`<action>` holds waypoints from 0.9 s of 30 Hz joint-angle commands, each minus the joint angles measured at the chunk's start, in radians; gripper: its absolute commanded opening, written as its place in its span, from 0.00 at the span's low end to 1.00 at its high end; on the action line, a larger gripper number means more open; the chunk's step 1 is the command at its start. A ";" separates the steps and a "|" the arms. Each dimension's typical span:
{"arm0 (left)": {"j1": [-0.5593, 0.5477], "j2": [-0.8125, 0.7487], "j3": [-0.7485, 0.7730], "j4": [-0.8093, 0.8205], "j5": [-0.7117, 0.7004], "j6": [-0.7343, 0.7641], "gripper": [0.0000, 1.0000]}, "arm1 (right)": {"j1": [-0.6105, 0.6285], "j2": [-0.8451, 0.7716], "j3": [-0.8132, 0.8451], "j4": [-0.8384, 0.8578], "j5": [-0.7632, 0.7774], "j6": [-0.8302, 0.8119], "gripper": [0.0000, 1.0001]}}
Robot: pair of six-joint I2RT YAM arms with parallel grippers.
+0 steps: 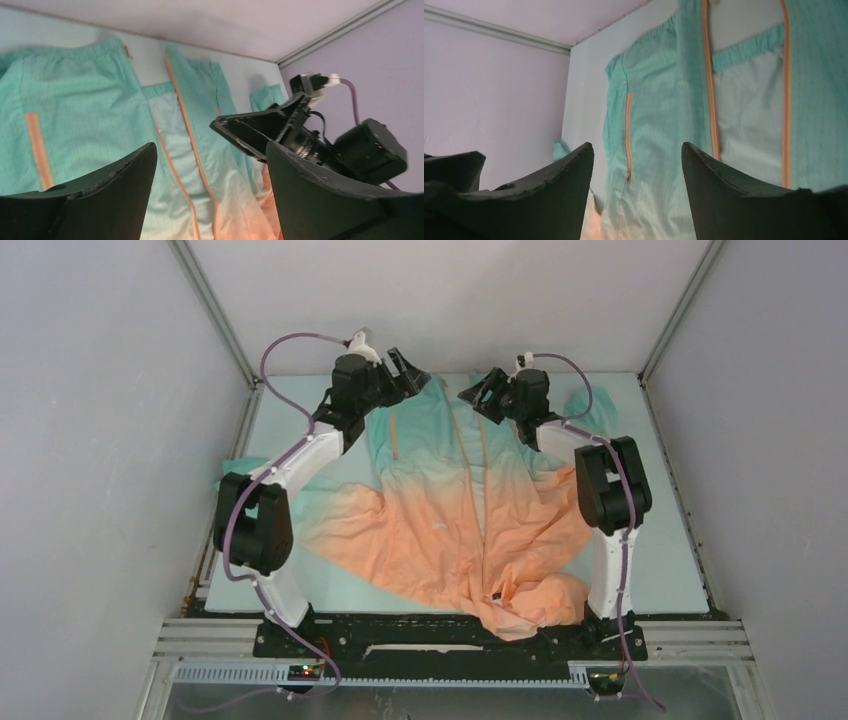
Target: Zip up the jacket
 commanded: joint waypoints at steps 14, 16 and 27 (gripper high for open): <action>-0.004 0.122 0.048 0.078 0.035 0.270 0.85 | 0.019 0.394 0.562 -0.291 -0.079 -0.084 0.54; -0.005 0.124 0.036 0.084 0.036 0.272 0.84 | 0.016 0.410 0.572 -0.295 -0.079 -0.080 0.46; -0.009 0.107 -0.038 0.167 0.027 0.259 0.83 | 0.016 0.502 0.675 -0.395 -0.092 -0.063 0.43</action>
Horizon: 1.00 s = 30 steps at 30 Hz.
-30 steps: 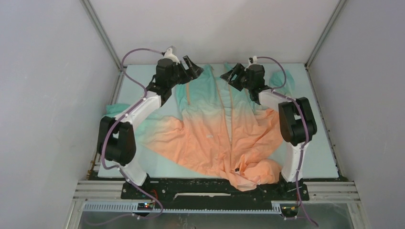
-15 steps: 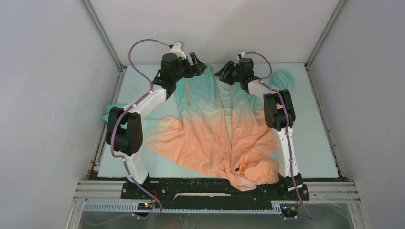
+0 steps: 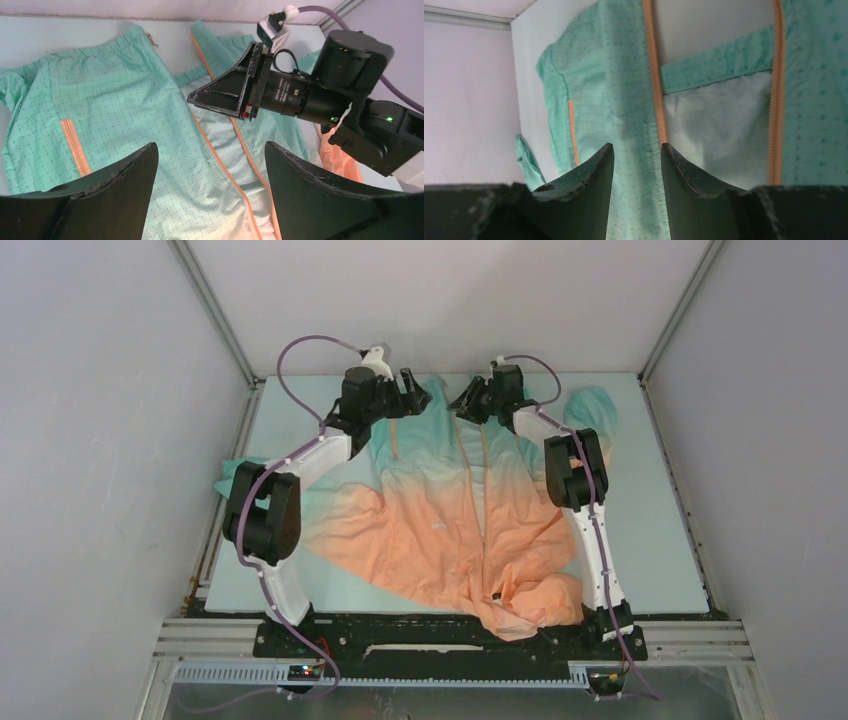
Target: Zip up the jacket
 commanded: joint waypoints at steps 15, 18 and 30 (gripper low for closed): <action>-0.009 -0.015 -0.043 0.112 -0.003 0.019 0.83 | 0.002 0.092 0.094 0.002 -0.093 0.073 0.47; -0.009 -0.014 -0.043 0.110 -0.003 0.020 0.83 | 0.000 0.101 0.096 0.049 -0.125 0.091 0.47; -0.009 -0.004 -0.034 0.103 -0.002 0.016 0.83 | -0.004 0.058 0.052 0.175 -0.182 0.095 0.15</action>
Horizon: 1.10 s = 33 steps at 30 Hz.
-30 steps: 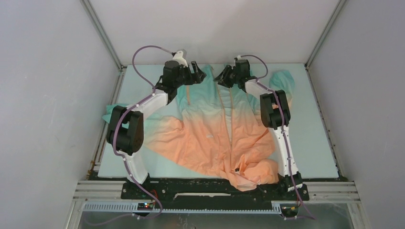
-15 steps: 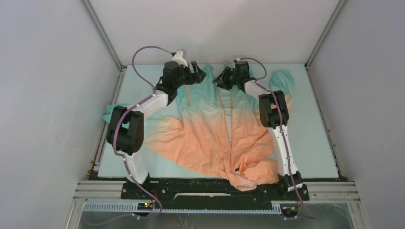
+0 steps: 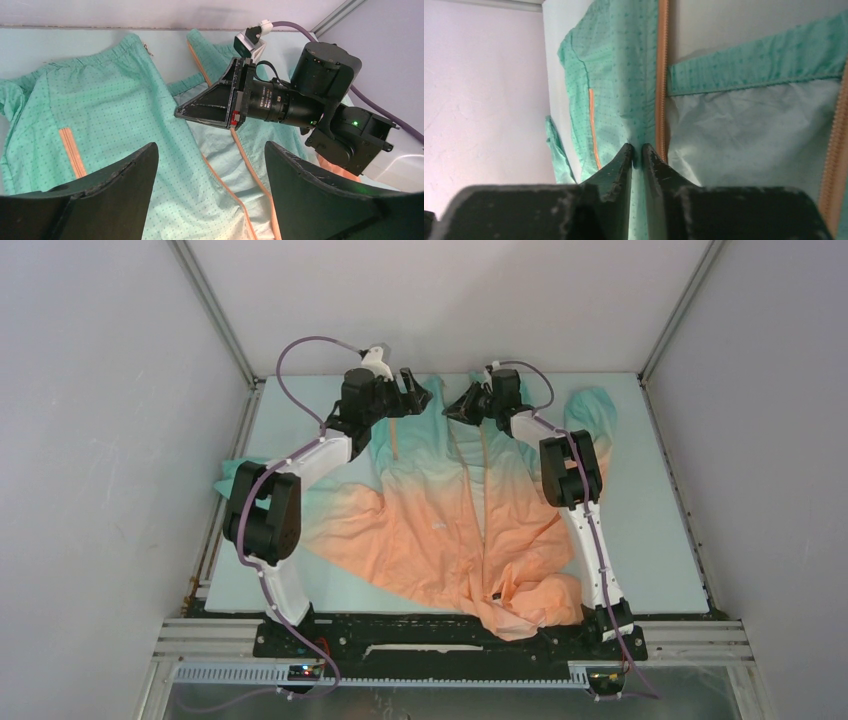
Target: Zip up the jacket
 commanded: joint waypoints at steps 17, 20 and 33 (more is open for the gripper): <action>-0.007 0.061 0.094 -0.051 -0.027 0.001 0.83 | 0.054 -0.341 -0.214 -0.058 0.162 -0.351 0.00; -0.007 0.092 0.157 -0.124 -0.036 -0.017 0.83 | 0.077 -0.363 -0.212 -0.161 0.217 -0.375 0.00; 0.045 0.289 0.508 -0.442 0.005 -0.120 0.81 | 0.175 -0.587 -0.614 -0.058 0.029 -0.340 0.24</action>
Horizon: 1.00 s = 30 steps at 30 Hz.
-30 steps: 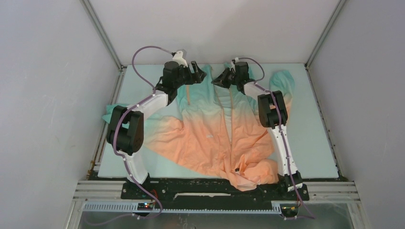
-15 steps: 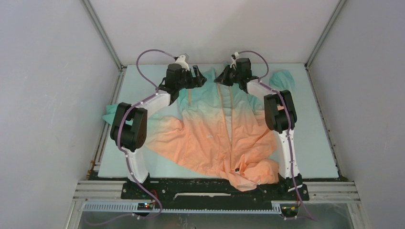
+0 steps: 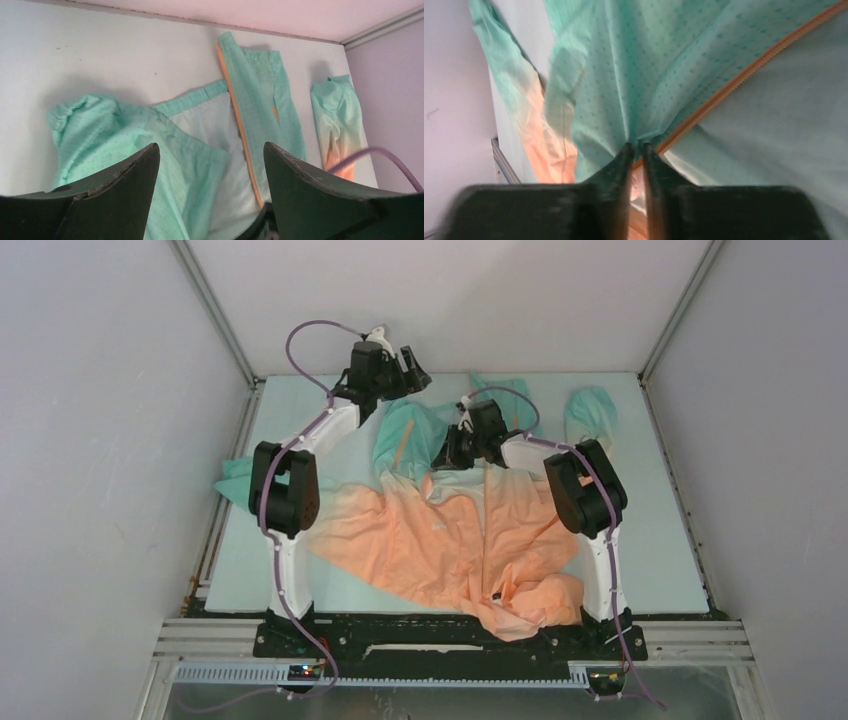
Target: Zip up the jacket
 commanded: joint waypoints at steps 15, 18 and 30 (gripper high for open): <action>-0.038 0.148 0.205 -0.103 0.092 0.127 0.78 | -0.185 -0.037 -0.084 0.350 0.090 0.534 0.55; -0.041 0.100 0.148 -0.081 0.077 0.166 0.78 | -0.176 -0.001 -0.080 0.378 0.125 0.550 0.55; -0.062 0.040 0.058 -0.039 0.014 0.219 0.77 | -0.160 0.094 -0.044 0.363 0.192 0.606 0.43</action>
